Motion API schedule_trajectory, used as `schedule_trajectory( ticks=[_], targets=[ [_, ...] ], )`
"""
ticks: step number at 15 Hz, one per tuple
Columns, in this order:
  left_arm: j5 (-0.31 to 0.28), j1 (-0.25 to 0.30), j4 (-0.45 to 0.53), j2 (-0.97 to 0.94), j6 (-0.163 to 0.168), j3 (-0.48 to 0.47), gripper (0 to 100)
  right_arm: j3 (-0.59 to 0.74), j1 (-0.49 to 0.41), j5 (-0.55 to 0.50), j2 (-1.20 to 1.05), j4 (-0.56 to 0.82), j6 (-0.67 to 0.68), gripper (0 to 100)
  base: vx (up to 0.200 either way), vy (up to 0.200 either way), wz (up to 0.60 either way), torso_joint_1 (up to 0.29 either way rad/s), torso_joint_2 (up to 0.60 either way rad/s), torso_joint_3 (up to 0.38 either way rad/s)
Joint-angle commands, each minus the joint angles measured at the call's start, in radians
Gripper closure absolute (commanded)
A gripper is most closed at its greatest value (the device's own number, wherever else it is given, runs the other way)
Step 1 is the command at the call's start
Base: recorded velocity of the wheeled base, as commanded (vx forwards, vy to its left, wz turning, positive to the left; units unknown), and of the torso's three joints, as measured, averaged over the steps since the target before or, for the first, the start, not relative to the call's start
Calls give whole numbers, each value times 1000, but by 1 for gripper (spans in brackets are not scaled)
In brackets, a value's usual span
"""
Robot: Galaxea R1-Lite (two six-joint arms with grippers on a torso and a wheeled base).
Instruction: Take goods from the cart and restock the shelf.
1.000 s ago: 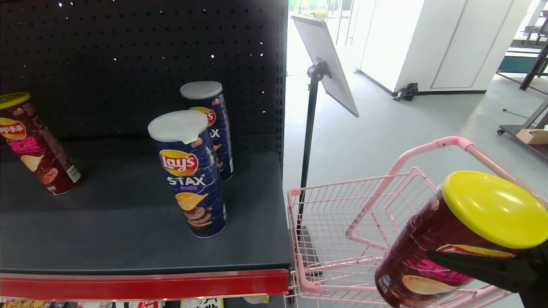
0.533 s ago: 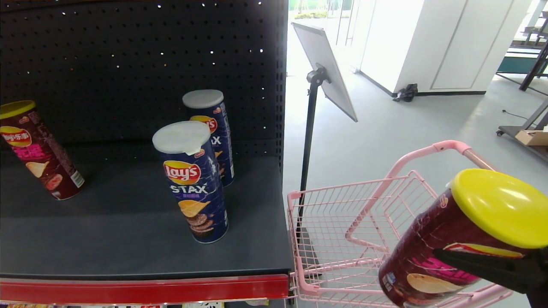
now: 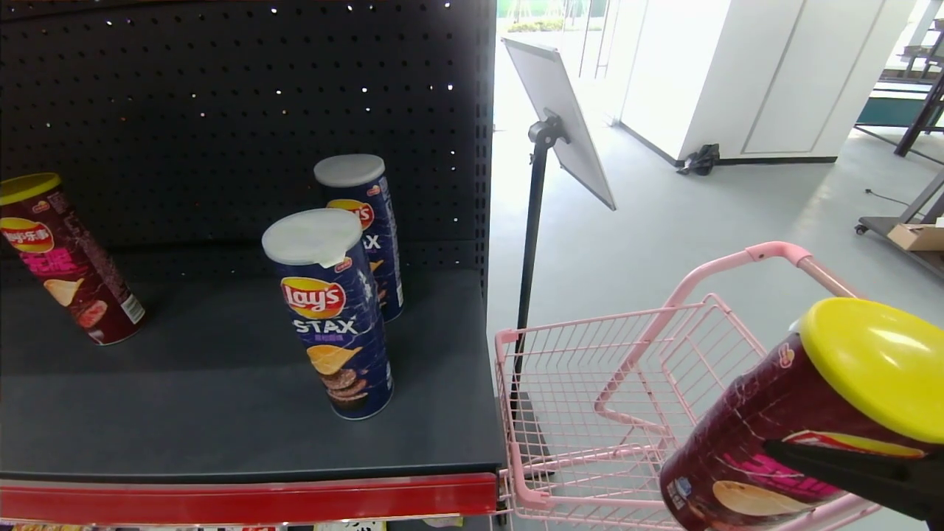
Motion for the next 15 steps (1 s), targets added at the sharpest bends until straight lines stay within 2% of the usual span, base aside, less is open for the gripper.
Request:
schedule_trajectory(
  ticks=[1,15],
  targets=[
    [0,0,0,0,-1,1,0,0,1,-1,-3,-1,-1,100,0,0,0,0,0,0],
    [0,0,0,0,-1,-1,0,-2,3,-54,-17,-1,-2,100,0,0,0,0,0,0]
  ],
)
